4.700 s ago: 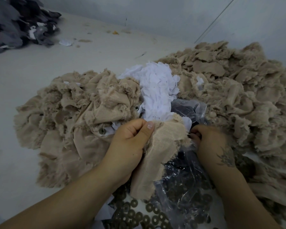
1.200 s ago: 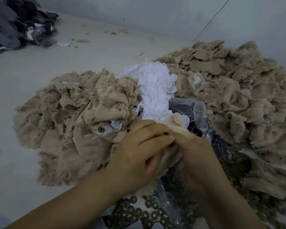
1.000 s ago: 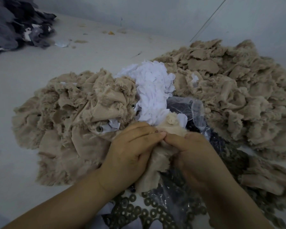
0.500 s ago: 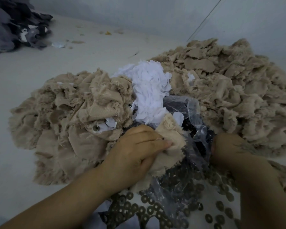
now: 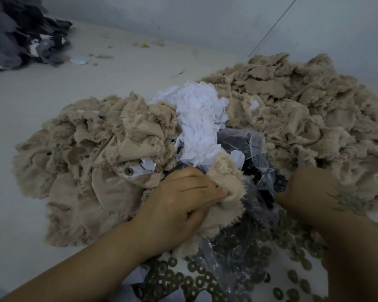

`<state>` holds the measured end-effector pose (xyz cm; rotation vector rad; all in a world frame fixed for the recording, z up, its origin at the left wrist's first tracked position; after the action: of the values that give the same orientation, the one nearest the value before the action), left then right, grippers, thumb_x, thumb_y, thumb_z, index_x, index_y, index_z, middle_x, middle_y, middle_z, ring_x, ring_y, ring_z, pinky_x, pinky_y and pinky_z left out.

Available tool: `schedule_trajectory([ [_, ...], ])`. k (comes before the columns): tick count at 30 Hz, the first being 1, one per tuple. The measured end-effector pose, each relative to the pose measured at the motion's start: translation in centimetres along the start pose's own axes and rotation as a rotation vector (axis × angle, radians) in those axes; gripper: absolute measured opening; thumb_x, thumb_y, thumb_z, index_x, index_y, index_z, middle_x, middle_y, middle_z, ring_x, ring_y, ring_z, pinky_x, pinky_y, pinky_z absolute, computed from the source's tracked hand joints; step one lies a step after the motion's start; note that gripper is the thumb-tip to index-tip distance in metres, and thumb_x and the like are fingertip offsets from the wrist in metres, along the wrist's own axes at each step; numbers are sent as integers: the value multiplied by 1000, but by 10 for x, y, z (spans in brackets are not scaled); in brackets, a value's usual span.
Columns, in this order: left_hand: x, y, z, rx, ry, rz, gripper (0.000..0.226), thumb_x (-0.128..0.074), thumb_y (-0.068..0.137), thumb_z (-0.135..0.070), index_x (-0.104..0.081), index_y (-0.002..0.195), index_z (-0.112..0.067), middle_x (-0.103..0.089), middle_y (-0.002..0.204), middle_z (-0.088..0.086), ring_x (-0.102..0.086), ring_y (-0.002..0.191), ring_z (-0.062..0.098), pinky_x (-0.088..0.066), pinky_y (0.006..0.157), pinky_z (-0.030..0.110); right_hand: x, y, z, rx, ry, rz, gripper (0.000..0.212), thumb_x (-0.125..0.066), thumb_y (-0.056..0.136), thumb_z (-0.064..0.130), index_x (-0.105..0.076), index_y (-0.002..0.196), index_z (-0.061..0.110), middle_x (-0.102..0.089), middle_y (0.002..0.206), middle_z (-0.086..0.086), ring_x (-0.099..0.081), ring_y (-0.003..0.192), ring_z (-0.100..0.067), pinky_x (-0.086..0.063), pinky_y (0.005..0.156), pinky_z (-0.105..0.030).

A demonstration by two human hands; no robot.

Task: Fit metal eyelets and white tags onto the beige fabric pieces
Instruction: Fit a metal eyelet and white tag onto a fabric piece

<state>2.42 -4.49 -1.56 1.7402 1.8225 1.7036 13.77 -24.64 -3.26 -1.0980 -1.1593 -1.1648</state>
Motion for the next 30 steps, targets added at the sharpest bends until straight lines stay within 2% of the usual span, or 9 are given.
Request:
schedule_trajectory([
  [2,-3,-1,3,7,-3,39,20,-64,91,-2,-75,107,-3,-74,102,6,-66,94,23,-53,83,36,11,-6,13,104,55,-18,31,-76,73,21,-60,53,5,-59,49,-7,-61,52,-24,-38,41,-19],
  [3,-4,-1,2,-1,6,51,20,-63,92,-3,-75,108,-3,-74,102,6,-66,95,23,-53,83,37,17,-11,22,155,127,-26,21,-76,71,21,-66,56,10,-64,50,-3,-61,50,-16,-36,37,-11],
  [5,-5,1,0,-11,-13,73,21,-58,95,-7,-74,108,-3,-74,102,6,-66,94,23,-53,82,37,24,-22,40,224,320,-25,14,-76,67,19,-66,57,21,-64,49,6,-59,45,-8,-41,40,-9],
  [10,-7,3,-5,-23,-64,85,20,-60,93,-4,-74,107,-2,-73,102,6,-66,94,24,-53,80,39,31,-36,65,354,666,-100,18,-80,70,13,-68,65,25,-69,58,3,-63,49,-10,-55,50,-22],
  [14,-7,3,-5,-30,-65,82,20,-61,91,0,-74,106,-1,-73,100,6,-66,92,25,-53,78,40,35,-40,72,404,953,-151,31,-86,71,8,-72,83,34,-73,77,11,-68,63,-6,-56,61,-16],
  [18,-6,4,-6,-25,-44,75,22,-67,87,6,-74,106,-1,-74,102,5,-66,93,24,-52,80,38,46,-48,73,471,1024,-315,24,-84,72,10,-77,86,28,-74,79,23,-70,70,4,-53,64,-8],
  [25,8,5,4,139,-34,-47,14,-65,91,-14,-71,95,-2,-68,87,5,-63,80,16,-50,75,26,38,-53,88,606,828,-380,17,-78,79,10,-80,96,14,-75,90,10,-70,87,3,-54,78,-10],
  [28,8,5,3,135,-24,-44,14,-66,90,-14,-71,92,-1,-69,86,5,-63,79,15,-49,75,20,40,-56,89,618,769,-462,16,-77,79,13,-80,95,15,-72,86,15,-69,85,1,-55,74,-10],
  [30,7,6,3,134,0,-38,14,-67,89,-15,-71,91,-2,-69,85,5,-61,79,12,-47,76,15,37,-54,87,579,822,-441,16,-81,78,10,-80,92,18,-72,81,16,-70,76,2,-56,68,-11],
])
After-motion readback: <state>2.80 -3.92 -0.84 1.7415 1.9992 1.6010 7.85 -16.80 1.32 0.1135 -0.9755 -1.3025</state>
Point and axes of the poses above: each hand's wrist, its own y-axis towards the middle knuckle, its own x-axis out of the back of the hand, z = x × y, the point moved 8 cm from there along y, towards the middle knuckle
